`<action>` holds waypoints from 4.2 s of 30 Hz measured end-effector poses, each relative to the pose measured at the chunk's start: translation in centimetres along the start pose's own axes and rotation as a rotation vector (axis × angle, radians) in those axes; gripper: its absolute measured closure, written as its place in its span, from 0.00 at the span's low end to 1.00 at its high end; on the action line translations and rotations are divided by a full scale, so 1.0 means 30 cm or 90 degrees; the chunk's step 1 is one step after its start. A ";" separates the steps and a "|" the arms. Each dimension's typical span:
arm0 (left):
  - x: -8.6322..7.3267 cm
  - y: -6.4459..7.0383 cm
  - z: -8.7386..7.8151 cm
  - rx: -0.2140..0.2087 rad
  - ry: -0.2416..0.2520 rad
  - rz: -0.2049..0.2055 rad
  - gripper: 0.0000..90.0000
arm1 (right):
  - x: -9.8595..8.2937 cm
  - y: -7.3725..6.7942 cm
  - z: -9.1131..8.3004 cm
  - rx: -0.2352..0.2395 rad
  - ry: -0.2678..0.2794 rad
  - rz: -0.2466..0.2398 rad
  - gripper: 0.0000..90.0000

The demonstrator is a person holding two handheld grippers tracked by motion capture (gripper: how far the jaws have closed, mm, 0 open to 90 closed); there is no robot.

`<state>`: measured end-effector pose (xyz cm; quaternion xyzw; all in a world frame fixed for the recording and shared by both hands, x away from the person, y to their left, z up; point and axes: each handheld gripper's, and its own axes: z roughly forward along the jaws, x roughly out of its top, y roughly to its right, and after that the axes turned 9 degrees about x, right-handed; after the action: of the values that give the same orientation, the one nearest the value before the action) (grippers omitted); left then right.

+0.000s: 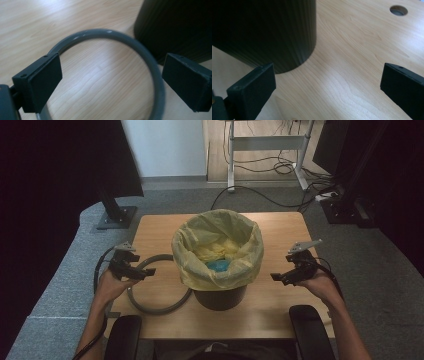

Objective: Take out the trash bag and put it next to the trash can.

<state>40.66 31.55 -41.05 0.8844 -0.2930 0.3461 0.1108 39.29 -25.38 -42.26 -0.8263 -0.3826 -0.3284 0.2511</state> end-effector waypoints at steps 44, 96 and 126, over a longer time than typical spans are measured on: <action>0.403 0.387 -0.280 -0.157 0.066 0.241 0.07 | 0.415 -0.316 -0.155 0.166 0.017 -0.170 0.01; 0.482 0.496 -0.213 -0.253 0.046 0.222 0.99 | 0.585 -0.378 -0.094 0.253 0.020 -0.230 0.80; 0.573 0.254 -0.160 -0.045 0.065 0.113 0.99 | 0.579 -0.187 -0.045 0.052 0.026 -0.178 0.93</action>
<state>43.62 19.75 -25.92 0.8317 -0.3764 0.3883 0.1255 42.88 -14.90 -27.68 -0.7470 -0.5018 -0.3613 0.2442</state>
